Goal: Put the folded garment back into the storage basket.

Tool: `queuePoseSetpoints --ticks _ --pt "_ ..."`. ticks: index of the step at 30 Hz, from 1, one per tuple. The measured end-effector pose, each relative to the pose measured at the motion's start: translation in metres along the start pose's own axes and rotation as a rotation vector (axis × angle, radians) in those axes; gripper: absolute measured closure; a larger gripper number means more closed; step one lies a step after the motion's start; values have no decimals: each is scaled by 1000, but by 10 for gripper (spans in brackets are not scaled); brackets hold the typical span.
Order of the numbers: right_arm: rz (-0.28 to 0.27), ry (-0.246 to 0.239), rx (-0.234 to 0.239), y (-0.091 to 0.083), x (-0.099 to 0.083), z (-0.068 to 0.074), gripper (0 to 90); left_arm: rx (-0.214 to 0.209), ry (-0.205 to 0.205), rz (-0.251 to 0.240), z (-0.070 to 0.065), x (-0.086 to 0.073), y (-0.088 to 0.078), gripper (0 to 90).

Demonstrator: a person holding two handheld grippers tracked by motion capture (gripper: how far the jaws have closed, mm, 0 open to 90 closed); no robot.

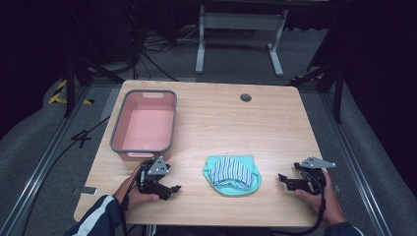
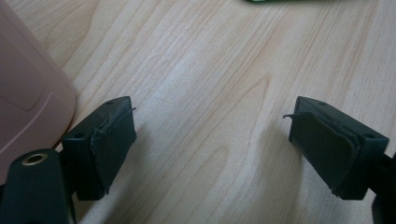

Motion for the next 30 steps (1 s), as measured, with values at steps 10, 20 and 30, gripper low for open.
queuePoseSetpoints --ticks 10,20,30 --pt "13 2 -6 0 0 0 173 13 -10 25 -3 1 -3 182" --pt "34 3 -4 -1 3 6 250 7 -18 -21 -6 21 -10 266" --pt "22 -35 74 -7 16 39 294 10 18 -23 -9 42 0 265"
Point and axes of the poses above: each handheld gripper's, and its own axes: y roughly forward along the jaws, x roughly out of its top, z roughly to its left, the point moved 7 cm from there along y, roughly forward along the jaws, and after that the axes turned 12 degrees about y, right-handed, at the moved point
